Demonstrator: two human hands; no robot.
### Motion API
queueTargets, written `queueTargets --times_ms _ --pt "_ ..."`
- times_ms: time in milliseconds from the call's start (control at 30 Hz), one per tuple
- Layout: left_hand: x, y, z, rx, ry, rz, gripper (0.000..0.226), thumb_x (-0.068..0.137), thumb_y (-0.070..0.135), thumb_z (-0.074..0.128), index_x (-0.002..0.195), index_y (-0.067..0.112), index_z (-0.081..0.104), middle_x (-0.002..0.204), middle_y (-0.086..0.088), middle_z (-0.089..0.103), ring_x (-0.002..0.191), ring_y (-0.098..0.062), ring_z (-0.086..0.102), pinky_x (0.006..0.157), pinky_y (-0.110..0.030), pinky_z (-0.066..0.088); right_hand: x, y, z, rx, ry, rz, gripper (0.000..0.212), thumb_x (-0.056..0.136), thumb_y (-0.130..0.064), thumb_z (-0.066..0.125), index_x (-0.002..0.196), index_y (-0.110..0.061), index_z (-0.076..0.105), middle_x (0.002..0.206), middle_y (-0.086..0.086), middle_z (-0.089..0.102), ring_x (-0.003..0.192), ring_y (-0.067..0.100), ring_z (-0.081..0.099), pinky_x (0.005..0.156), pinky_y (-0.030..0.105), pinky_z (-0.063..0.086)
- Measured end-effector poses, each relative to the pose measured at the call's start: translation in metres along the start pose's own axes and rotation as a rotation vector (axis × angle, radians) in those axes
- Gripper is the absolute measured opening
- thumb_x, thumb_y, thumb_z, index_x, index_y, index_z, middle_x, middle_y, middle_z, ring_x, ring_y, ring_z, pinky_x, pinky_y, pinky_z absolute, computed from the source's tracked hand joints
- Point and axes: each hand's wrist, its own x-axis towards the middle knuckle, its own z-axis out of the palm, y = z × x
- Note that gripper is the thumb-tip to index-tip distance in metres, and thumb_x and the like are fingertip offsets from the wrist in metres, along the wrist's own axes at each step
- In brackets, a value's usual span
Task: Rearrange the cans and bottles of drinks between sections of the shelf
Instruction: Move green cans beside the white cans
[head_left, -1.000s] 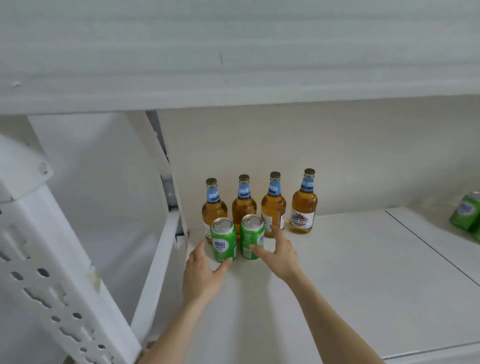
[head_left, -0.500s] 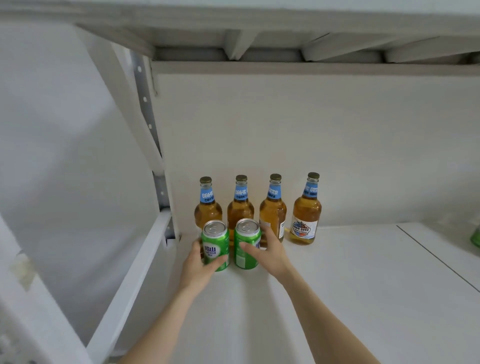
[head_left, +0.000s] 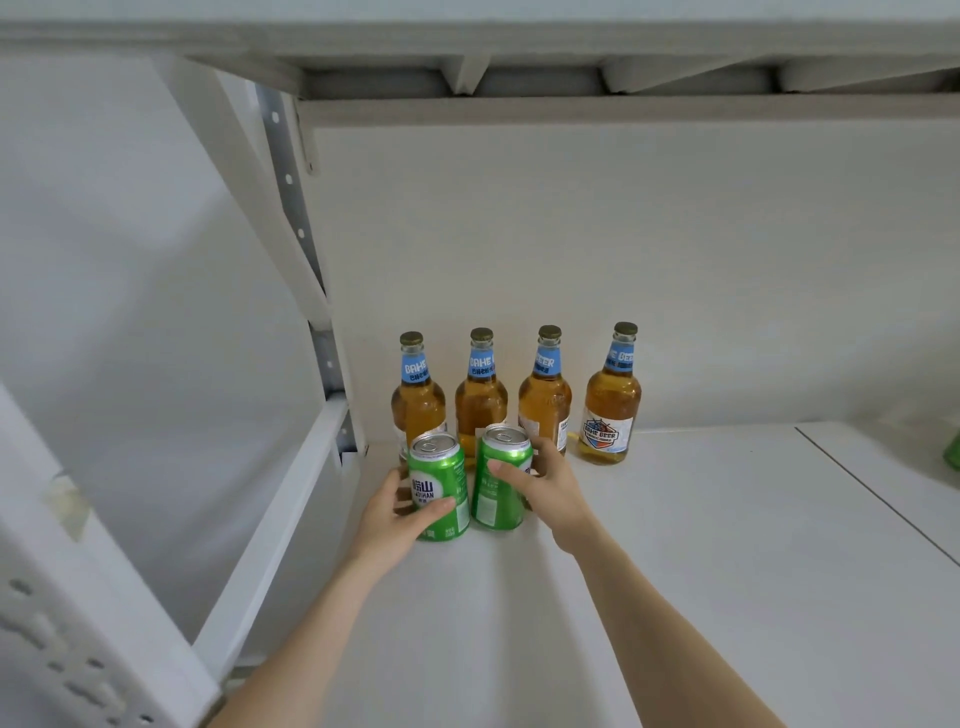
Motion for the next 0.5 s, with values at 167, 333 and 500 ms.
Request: queueTargets --times_ms 167,333,500 --pt "-0.028 0.008 0.002 -0.109 -0.043 -0.066 0.081 0.058 0.056 0.086 0.126 0.024 0.057 0.116 -0.001 0.069 0.102 -0.016 0.067 0.074 -0.028 0.057 -0.024 -0.01 -0.017 0.061 -0.003 0.097 0.051 0.081 -0.027 0.079 0.124 -0.022 0.054 0.116 0.002 0.067 0.101 0.017 0.065 0.07 0.028 0.052" --pt "-0.055 0.024 0.012 -0.296 -0.063 -0.136 0.083 0.046 0.056 0.088 0.118 0.024 0.062 0.111 -0.007 0.074 0.107 -0.026 0.069 0.096 -0.051 0.054 -0.044 -0.029 -0.036 0.09 -0.017 0.156 0.039 0.083 -0.029 0.076 0.118 -0.027 0.057 0.112 0.005 0.068 0.098 0.019 0.066 0.077 0.039 0.054" --pt "-0.079 0.051 0.021 -0.339 -0.101 -0.142 0.074 0.054 0.048 0.09 0.119 0.027 0.061 0.116 -0.003 0.073 0.113 -0.022 0.066 0.101 -0.045 0.051 -0.065 -0.05 -0.053 0.128 -0.017 0.154 0.027 0.087 -0.029 0.072 0.109 -0.033 0.057 0.11 0.004 0.068 0.095 0.017 0.066 0.069 0.034 0.053"
